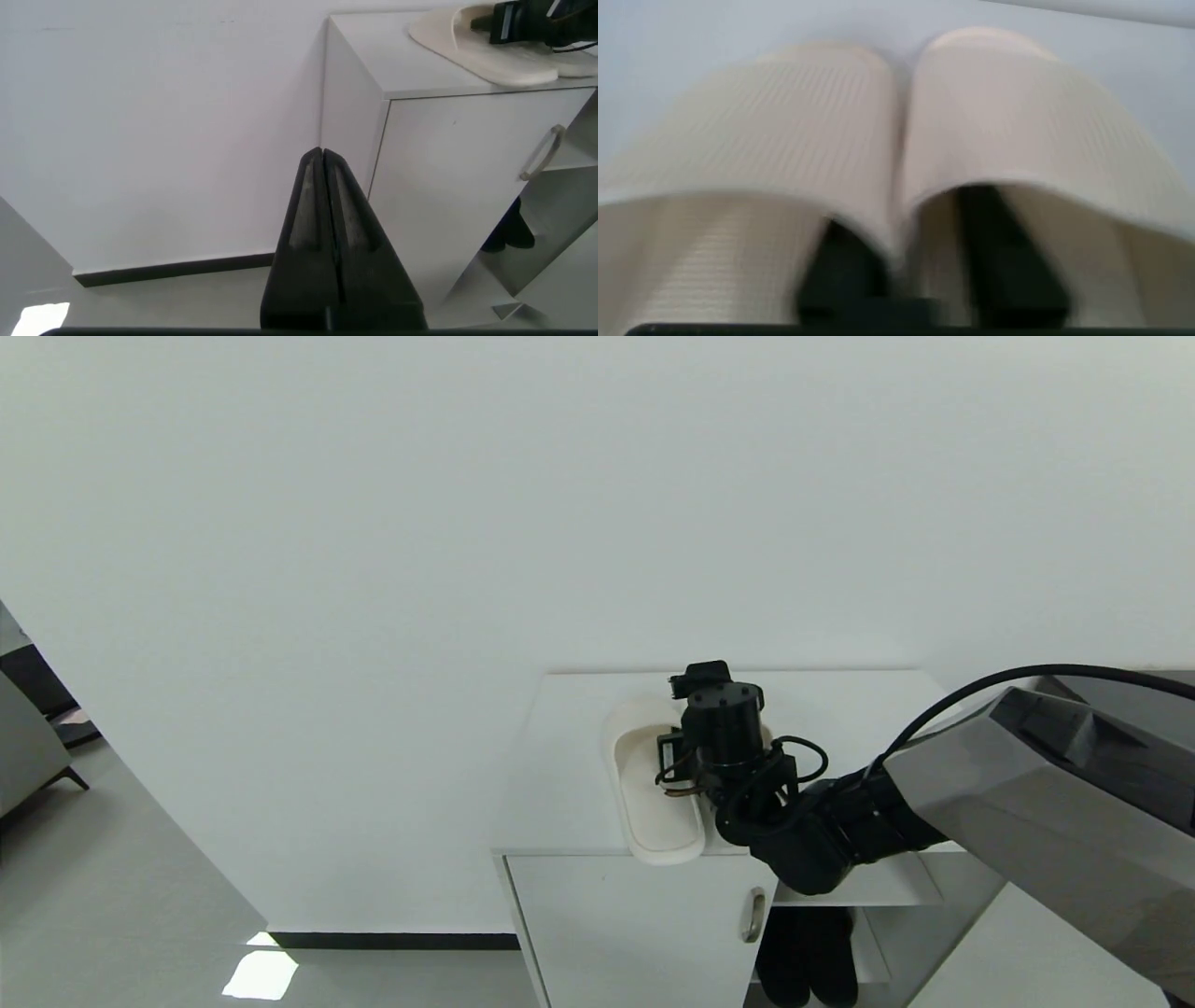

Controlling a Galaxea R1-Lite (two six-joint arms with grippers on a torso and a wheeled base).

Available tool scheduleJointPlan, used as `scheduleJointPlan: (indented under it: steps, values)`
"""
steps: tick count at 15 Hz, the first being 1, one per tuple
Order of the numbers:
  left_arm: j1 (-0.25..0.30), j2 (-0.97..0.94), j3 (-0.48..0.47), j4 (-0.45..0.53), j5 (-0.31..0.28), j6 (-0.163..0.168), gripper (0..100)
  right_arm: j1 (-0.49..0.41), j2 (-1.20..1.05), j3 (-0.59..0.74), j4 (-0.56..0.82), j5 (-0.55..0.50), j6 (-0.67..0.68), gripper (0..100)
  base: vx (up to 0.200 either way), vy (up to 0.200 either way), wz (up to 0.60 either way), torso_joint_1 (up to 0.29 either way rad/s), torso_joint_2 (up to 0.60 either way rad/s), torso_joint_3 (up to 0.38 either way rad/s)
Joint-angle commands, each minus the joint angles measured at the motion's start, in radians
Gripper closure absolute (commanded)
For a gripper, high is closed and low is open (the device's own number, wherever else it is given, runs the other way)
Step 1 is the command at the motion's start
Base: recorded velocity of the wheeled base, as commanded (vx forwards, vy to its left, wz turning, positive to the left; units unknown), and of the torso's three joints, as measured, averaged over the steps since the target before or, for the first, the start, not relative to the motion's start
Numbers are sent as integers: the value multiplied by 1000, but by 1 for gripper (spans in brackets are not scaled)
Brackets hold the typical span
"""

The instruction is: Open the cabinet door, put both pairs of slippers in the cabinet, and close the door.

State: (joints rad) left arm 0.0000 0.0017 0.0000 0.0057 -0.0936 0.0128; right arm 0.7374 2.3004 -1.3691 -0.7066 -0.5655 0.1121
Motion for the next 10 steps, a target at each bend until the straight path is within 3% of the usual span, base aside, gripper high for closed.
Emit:
scheduleJointPlan:
  steps: [1, 5, 10]
  values:
    - [0, 0, 0, 0, 0, 0, 100, 2, -9, -1, -2, 3, 4, 100, 0, 0, 0, 0, 0, 0]
    - [0, 0, 0, 0, 2, 0, 100, 16, -64, 32, -5, 33, 17, 100, 0, 0, 0, 0, 0, 0]
    - [0, 0, 0, 0, 2, -2, 100, 79, -383, 375, -8, 308, 93, 100, 0, 0, 0, 0, 0, 0]
